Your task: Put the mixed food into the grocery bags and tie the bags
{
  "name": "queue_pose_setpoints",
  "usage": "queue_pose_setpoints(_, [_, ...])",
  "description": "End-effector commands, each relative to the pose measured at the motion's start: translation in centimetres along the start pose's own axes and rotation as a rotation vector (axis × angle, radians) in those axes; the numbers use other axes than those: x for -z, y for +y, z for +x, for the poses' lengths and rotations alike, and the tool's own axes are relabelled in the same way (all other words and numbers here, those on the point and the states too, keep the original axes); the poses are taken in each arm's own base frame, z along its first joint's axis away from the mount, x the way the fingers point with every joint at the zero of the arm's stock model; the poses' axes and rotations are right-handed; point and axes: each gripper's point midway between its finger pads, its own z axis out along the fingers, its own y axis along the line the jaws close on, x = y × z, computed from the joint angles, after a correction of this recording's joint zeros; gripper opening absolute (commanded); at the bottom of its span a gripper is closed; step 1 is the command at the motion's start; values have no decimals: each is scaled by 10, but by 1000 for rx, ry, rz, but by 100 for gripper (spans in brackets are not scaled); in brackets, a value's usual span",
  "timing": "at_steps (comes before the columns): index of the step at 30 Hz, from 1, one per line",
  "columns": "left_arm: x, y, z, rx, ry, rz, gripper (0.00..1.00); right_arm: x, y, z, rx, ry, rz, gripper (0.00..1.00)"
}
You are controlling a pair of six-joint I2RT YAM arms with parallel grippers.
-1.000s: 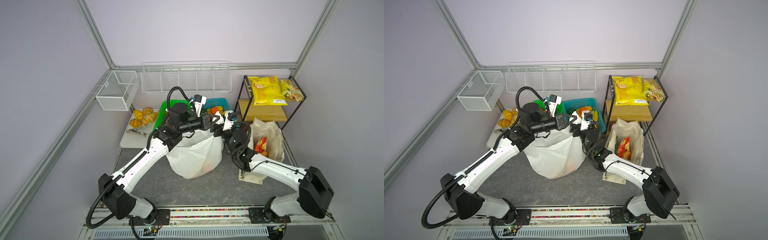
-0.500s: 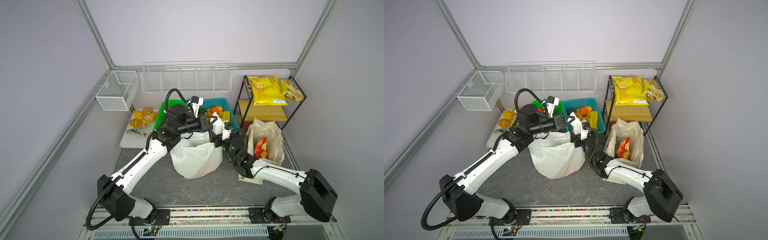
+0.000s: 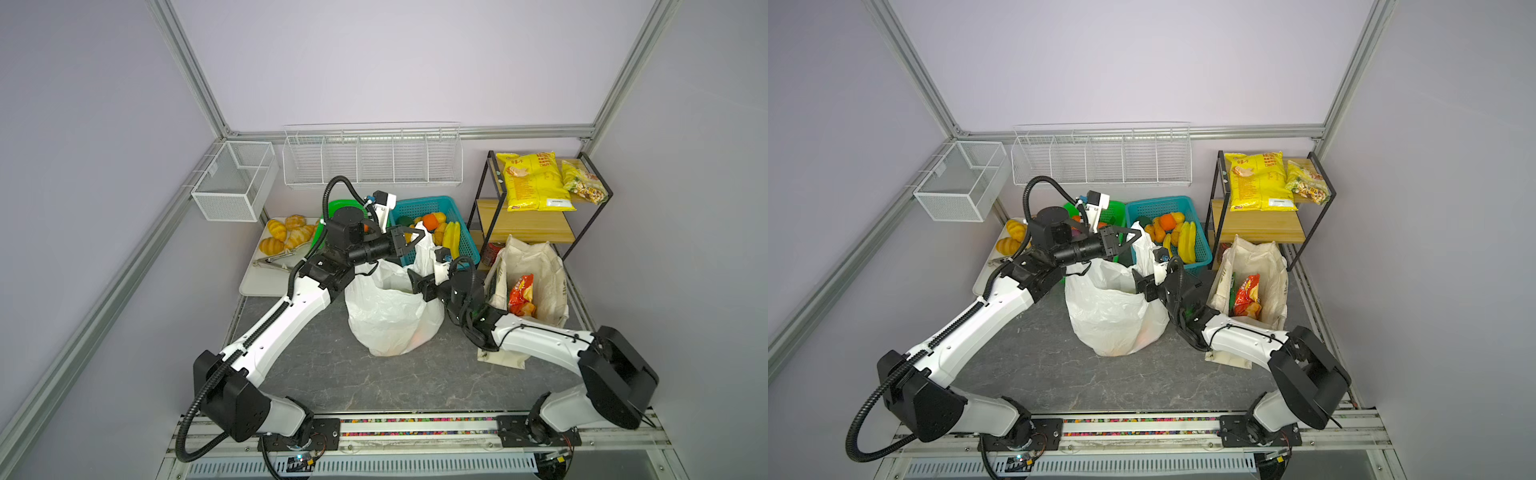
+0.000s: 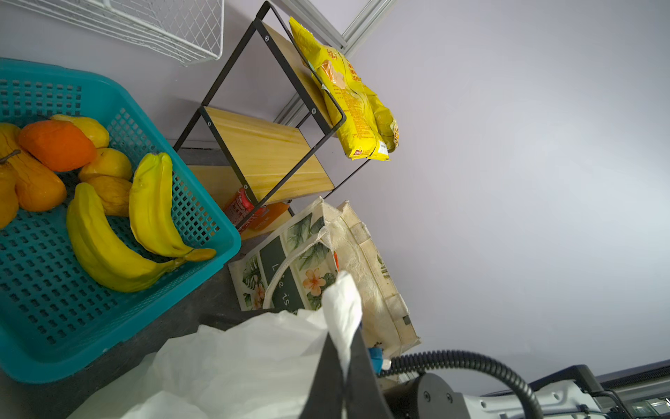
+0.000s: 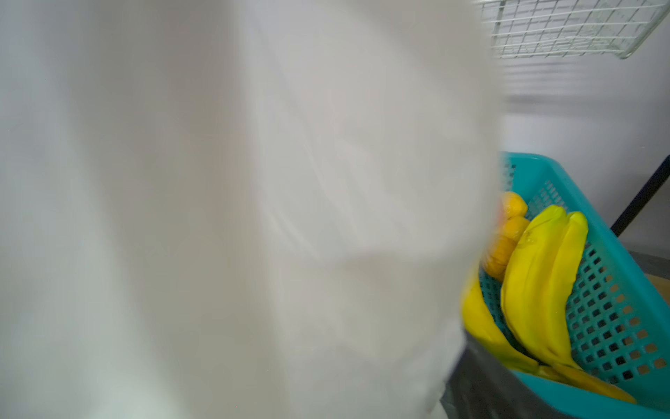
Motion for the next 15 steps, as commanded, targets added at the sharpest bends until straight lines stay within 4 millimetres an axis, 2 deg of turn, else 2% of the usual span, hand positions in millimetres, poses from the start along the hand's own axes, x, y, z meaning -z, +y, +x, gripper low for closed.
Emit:
queue_pose_setpoints(1, [9, -19, -12, -68, -18, 47, 0, 21, 28, -52, 31, -38, -204, 92])
queue_pose_setpoints(3, [11, -19, -13, -81, -19, 46, 0, 30, 33, -60, 46, -24, -277, 89])
queue_pose_setpoints(10, [11, -21, -10, -97, 6, 62, 0, 61, 41, -81, 137, -5, -495, 89])
queue_pose_setpoints(12, [11, -23, -10, -104, 13, 71, 0, 66, 36, -79, 143, 41, -595, 89])
queue_pose_setpoints(15, [12, -27, -10, -113, 23, 90, 0, 64, 26, -75, 135, 71, -706, 90])
